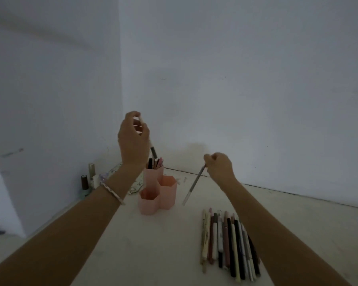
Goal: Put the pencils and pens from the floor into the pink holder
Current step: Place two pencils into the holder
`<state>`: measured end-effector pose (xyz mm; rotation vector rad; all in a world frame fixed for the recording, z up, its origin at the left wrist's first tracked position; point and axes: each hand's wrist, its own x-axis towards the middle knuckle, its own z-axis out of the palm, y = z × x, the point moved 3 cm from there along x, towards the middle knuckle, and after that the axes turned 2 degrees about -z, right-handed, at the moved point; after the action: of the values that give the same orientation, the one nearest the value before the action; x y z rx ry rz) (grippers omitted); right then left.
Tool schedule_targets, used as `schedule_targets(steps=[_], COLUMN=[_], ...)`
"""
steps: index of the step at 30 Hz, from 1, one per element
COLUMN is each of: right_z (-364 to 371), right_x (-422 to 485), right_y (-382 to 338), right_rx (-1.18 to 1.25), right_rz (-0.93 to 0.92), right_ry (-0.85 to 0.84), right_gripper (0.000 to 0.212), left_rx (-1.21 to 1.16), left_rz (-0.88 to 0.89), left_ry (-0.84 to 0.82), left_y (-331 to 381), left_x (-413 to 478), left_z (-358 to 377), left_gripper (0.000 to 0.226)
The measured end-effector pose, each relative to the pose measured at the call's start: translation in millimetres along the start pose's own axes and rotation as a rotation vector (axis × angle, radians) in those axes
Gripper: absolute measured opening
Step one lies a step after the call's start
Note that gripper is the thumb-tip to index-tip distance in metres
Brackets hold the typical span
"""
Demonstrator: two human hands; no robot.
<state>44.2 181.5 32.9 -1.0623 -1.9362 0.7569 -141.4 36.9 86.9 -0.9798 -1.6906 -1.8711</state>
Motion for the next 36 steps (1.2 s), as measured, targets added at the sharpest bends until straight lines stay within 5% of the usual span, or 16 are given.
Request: schedule_targets(steps=[4, 9, 15, 22, 25, 27, 29, 33, 36], right_z=[-13, 2, 33, 84, 89, 72, 46, -2, -22], right_x=[2, -11, -15, -8, -5, -1, 3, 8, 4], right_y=[-27, -51, -82, -66, -54, -49, -45, -22, 1], right_rx=[0.37, 0.444, 0.556, 0.223, -0.106, -0.109, -0.039, -0.04, -0.062], right_rz=[-0.074, -0.259, -0.432, -0.397, -0.412, -0.387, -0.361, -0.265, -0.19], right_ry=[0.224, 0.295, 0.298, 0.093, 0.015, 0.077, 0.158, 0.162, 0.099], right_gripper=[0.014, 0.008, 0.008, 0.008, 0.028, 0.039, 0.036, 0.033, 0.028], left_rx=[0.082, 0.34, 0.265, 0.15, 0.124, 0.131, 0.187, 0.5, 0.562], left_rz=[-0.01, 0.044, -0.056, -0.051, -0.089, -0.088, -0.084, -0.218, -0.305], left_ry=[-0.108, -0.319, -0.108, -0.155, -0.193, -0.224, -0.379, -1.022, -1.237], left_y=[-29, -58, -54, -30, -19, -11, -3, 0, -3], left_x=[-9, -31, -19, -22, -34, -47, -66, -131, -174], left_z=[-1, 3, -18, -16, -5, 5, 21, 62, 79], left_gripper=[0.022, 0.017, 0.028, 0.029, 0.026, 0.019, 0.014, 0.006, 0.019])
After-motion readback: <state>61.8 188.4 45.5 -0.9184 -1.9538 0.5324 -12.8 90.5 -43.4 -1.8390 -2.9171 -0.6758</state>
